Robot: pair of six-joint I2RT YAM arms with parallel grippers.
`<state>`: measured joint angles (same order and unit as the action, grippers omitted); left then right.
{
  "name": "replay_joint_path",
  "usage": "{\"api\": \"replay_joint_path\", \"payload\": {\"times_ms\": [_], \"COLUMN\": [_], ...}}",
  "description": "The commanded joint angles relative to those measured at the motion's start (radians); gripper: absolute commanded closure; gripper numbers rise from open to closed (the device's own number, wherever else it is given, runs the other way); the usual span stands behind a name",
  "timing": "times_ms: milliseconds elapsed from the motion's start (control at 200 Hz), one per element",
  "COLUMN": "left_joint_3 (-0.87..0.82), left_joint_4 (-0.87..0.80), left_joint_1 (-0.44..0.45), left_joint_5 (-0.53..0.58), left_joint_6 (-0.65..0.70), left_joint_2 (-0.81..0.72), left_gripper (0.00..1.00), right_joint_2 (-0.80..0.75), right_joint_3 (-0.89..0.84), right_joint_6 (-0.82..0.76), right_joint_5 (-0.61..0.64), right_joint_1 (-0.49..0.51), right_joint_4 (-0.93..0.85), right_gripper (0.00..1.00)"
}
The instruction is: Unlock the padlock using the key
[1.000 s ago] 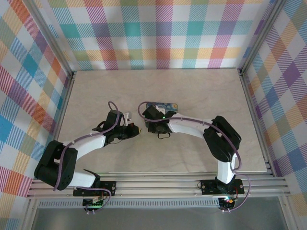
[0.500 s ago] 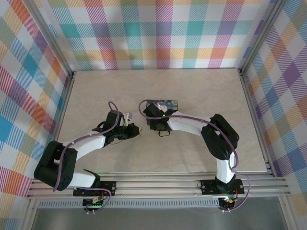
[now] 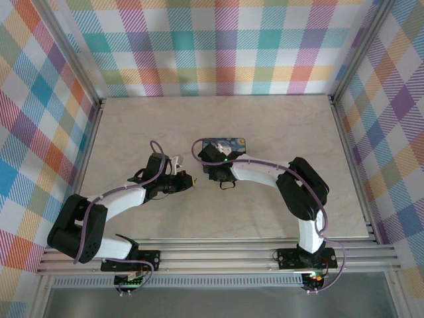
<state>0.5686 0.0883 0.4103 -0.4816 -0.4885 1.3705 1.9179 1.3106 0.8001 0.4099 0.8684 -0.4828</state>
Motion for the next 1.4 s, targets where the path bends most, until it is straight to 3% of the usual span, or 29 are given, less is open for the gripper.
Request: {"api": "replay_joint_path", "payload": {"times_ms": [0, 685, 1110, 1395], "left_joint_3": [-0.012, -0.02, -0.027, -0.03], "left_joint_4": [0.017, 0.005, 0.001, -0.006], "left_joint_1": [0.005, 0.005, 0.005, 0.005], "left_joint_5": [-0.017, -0.013, -0.017, -0.015], "left_joint_6": [0.024, 0.041, 0.047, 0.061], "left_joint_2": [0.005, -0.002, 0.002, -0.008], "left_gripper": [1.0, 1.0, 1.0, 1.0], "right_joint_2": [0.02, 0.058, 0.082, 0.057], "right_joint_3": [-0.003, -0.025, -0.073, -0.095], "right_joint_6": [-0.01, -0.082, -0.109, -0.131], "right_joint_5": [0.02, 0.067, 0.095, 0.095], "right_joint_1": [-0.009, -0.028, -0.03, -0.031], "right_joint_4": [-0.008, 0.131, 0.243, 0.276], "right_gripper": [0.54, 0.54, 0.63, 0.75]}}
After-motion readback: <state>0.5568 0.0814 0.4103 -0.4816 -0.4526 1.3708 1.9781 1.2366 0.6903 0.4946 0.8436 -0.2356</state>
